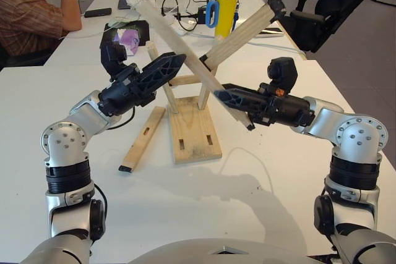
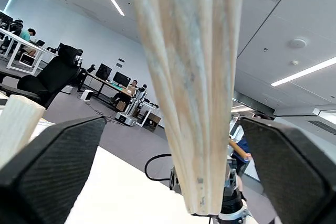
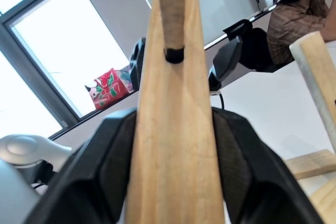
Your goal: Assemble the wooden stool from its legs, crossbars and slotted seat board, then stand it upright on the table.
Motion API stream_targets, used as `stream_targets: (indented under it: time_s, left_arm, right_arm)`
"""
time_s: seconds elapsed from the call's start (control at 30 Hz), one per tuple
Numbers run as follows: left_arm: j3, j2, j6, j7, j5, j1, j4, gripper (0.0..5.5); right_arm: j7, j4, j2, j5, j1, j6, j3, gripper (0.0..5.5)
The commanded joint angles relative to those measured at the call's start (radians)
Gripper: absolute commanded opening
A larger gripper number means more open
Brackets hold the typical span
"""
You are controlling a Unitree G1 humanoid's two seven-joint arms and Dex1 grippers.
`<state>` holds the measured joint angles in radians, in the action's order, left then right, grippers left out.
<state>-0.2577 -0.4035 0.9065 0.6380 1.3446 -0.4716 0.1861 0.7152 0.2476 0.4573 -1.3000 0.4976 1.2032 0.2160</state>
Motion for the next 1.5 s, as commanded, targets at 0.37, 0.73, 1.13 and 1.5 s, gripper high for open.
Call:
stream_targets:
  time_s: [0.37, 0.73, 1.13, 1.5]
  left_arm:
    - [-0.027, -0.075, 0.069, 0.001, 0.116, -0.002, 0.013, 2.58]
    - [-0.021, -0.09, 0.057, 0.011, 0.084, 0.04, 0.044, 2.02]
    - [-0.093, -0.182, -0.013, 0.1, -0.063, 0.137, -0.005, 2.02]
    - [-0.084, -0.294, -0.103, 0.258, -0.281, 0.145, -0.093, 2.02]
  right_arm:
    - [0.101, 0.001, 0.07, -0.001, -0.039, -0.009, -0.05, 2.04]
    - [0.081, -0.06, 0.051, 0.022, 0.0, -0.045, -0.042, 2.04]
    - [0.155, 0.006, 0.114, 0.2, -0.098, -0.109, -0.173, 3.92]
    - [0.226, -0.045, 0.2, 0.895, -0.219, -0.691, -0.548, 4.24]
